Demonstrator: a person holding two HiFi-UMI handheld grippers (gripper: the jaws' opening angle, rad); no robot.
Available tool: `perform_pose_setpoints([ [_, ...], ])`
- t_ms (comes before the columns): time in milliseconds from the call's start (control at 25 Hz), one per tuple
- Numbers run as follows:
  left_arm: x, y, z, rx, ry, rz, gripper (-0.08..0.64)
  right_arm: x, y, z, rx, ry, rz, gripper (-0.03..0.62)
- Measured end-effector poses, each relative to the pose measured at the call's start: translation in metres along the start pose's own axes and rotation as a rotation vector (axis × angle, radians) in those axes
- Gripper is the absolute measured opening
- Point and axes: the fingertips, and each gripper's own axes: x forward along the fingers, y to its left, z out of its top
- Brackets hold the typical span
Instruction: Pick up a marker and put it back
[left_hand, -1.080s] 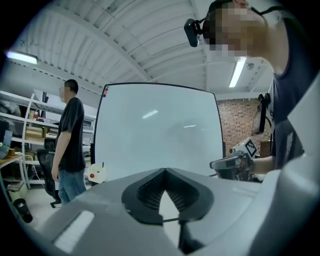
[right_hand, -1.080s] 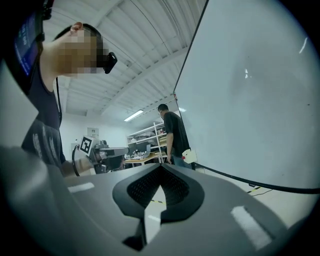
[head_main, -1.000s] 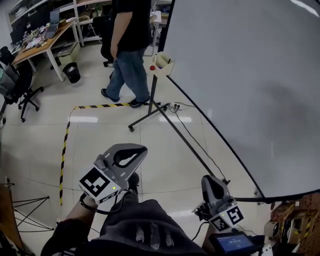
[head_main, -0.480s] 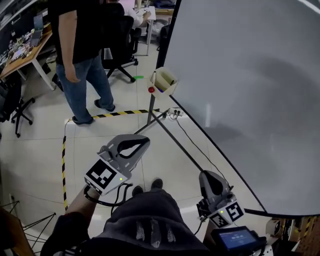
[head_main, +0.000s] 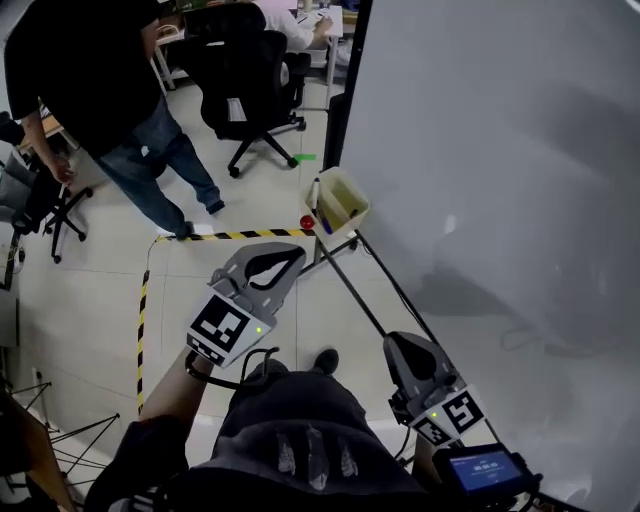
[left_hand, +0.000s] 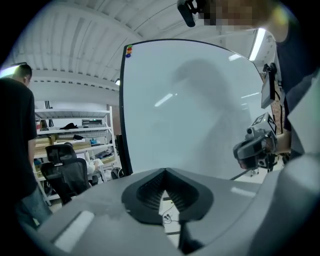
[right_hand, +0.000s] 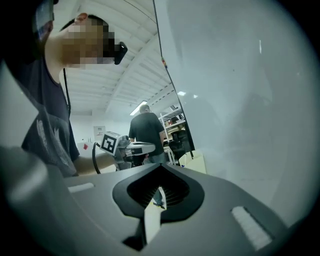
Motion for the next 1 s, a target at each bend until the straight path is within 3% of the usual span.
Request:
perform_pose_setpoints([
  [200,0.025,0.04,0.002,-0.014,0.008,0.01,0.006,0.054,-0.021,0.029,0.001,0.013,0.032,0.002],
  [440,0.04,0.081,-0.008,-0.009,-0.018,-0.024,0.006,0.12,-0.035,0.017,0.019,0.081,-0.03,0.002],
  [640,0.046,0.126,-0.044,-0.054,0.008,-0.116,0.006,0.194,-0.051,0.005,0.081,0.133,-0.196,0.002],
  [800,0.057,0.167,-0.035,-0.066,-0.032,-0.193,0.006,0.251,-0.076,0.003,0.11,0.18,-0.33,0.002],
  [1000,0.065,0.195,-0.048,-0.059,-0.024,-0.302,0.006,0.287,-0.094,-0.005,0.125,0.248,-0.452,0.019],
])
